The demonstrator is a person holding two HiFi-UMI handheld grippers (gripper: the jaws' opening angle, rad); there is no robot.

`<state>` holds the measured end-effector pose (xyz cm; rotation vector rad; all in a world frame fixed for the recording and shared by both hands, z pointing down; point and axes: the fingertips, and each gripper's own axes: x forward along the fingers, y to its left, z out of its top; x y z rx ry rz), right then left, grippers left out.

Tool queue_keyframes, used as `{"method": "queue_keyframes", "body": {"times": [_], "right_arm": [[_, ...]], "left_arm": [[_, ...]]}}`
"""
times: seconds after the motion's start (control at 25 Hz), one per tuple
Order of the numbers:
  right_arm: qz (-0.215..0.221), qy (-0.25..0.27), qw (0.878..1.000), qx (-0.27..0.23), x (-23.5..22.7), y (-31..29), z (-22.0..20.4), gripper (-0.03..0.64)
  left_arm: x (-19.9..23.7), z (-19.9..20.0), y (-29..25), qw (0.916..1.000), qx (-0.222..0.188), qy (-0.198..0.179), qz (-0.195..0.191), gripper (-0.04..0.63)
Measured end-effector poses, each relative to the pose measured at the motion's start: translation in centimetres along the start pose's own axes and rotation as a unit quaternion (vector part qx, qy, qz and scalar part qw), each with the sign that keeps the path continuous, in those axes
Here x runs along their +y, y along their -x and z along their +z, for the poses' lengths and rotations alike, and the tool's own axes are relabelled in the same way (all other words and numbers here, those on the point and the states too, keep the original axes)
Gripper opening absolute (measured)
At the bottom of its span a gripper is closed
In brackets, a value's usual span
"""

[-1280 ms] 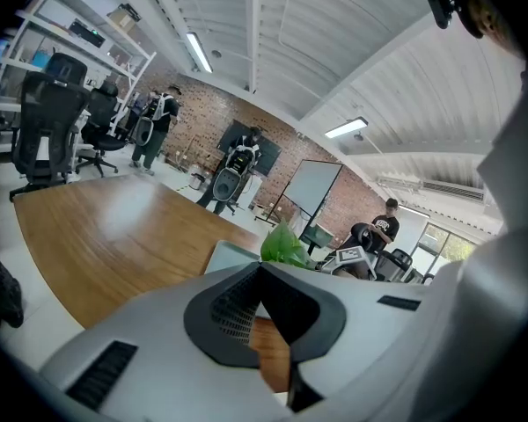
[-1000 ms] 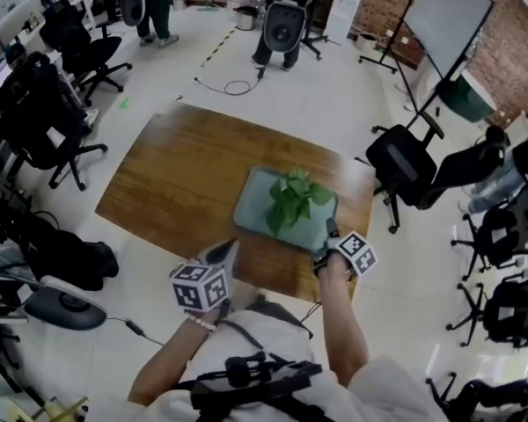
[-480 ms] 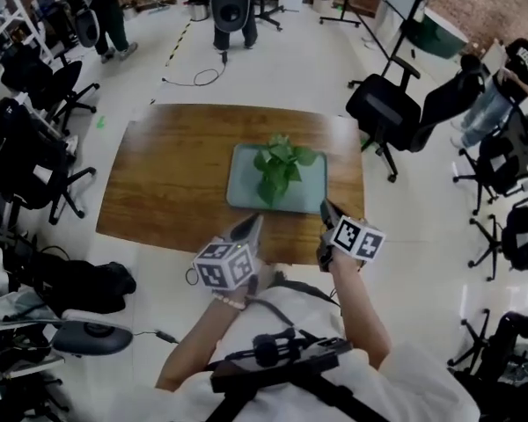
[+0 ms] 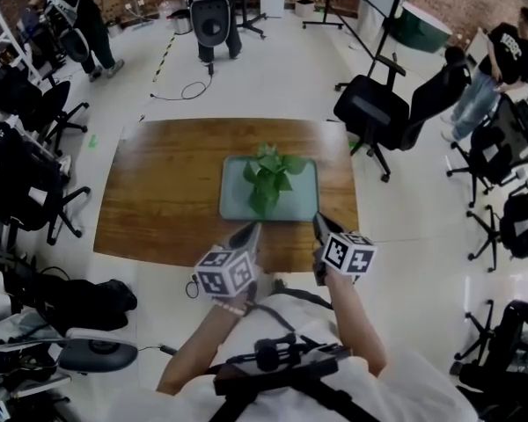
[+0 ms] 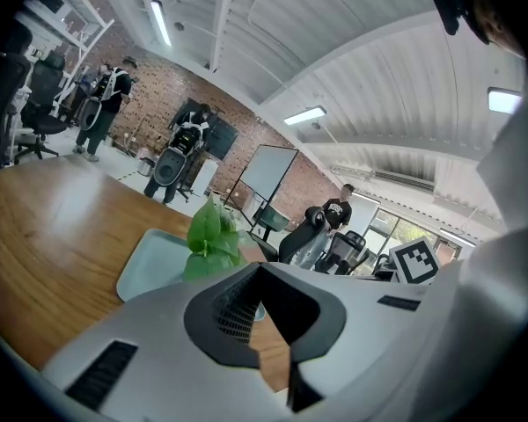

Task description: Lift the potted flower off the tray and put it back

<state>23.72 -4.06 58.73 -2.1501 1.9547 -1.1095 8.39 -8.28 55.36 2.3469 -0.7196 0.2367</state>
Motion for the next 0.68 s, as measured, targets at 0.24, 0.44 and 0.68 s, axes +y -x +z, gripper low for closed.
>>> {"method": "queue_keyframes", "body": {"times": [0.24,0.44,0.68], "right_arm": [[-0.001,-0.011,1.0,0.0,-0.3,-0.4,0.2,-0.002],[0.004,-0.014,1.0,-0.005,0.2,-1.0,0.4,-0.002],[0.003,-0.008,1.0,-0.003,0.4,-1.3,0.4,-0.002]], "left_arm": [[0.3,0.3,-0.5,1.0,0.0,0.003,-0.001,-0.008],[0.6,0.6,-0.5,1.0,-0.001,0.001,0.0,-0.008],[0.6,0.7,-0.7,1.0,0.001,-0.001,0.0,-0.008]]}}
